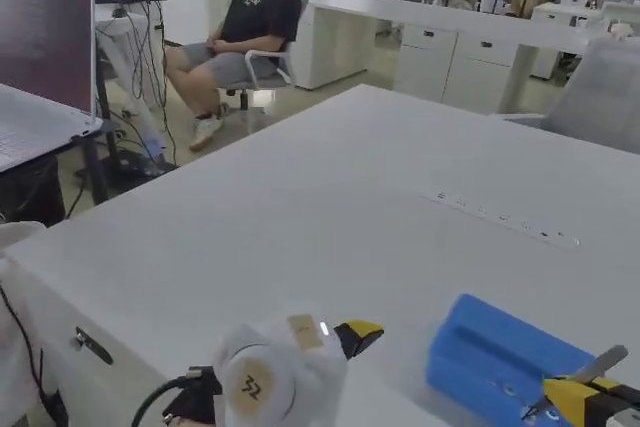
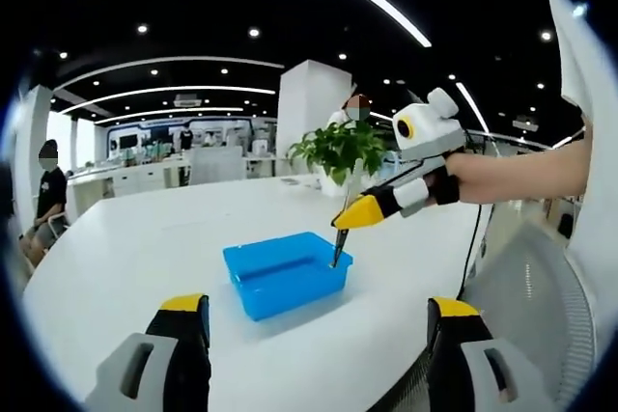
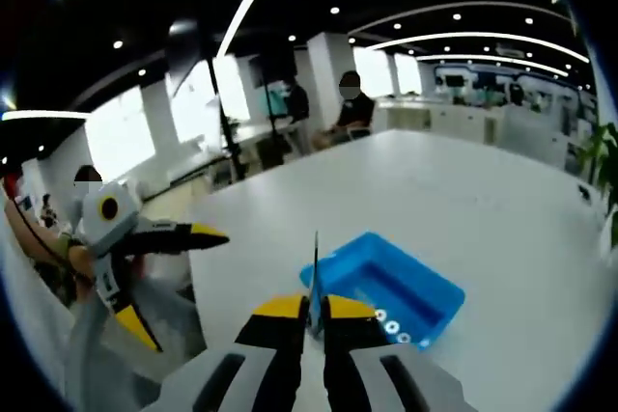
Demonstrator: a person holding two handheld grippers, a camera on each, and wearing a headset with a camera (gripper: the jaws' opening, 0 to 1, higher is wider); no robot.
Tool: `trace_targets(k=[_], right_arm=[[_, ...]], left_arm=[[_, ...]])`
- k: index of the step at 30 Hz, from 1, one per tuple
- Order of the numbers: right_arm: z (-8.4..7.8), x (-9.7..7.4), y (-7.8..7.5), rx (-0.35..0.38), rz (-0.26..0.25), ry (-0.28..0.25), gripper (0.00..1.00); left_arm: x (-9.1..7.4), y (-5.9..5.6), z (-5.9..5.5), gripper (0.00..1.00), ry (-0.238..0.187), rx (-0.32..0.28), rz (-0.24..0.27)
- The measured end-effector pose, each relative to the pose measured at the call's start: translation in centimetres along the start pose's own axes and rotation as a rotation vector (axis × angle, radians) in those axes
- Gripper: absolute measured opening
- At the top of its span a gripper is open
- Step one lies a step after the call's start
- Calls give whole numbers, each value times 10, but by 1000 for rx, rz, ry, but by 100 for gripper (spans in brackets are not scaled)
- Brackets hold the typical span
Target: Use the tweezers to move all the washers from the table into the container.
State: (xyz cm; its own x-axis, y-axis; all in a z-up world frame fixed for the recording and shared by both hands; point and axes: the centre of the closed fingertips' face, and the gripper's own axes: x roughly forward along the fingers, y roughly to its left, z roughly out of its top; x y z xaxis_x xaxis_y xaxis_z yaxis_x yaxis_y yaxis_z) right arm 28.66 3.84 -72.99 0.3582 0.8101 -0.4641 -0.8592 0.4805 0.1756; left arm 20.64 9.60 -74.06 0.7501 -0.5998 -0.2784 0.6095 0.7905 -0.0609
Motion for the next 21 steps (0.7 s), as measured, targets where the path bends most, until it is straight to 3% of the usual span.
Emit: trace_targets(k=[11,21], right_arm=[[15,35,-20,-30,21,12,3],[17,67,-38,52,14,10,3]], left_arm=[[0,1,-3,92,13,-15,1],[-1,4,-9,89,38,-22,-3]])
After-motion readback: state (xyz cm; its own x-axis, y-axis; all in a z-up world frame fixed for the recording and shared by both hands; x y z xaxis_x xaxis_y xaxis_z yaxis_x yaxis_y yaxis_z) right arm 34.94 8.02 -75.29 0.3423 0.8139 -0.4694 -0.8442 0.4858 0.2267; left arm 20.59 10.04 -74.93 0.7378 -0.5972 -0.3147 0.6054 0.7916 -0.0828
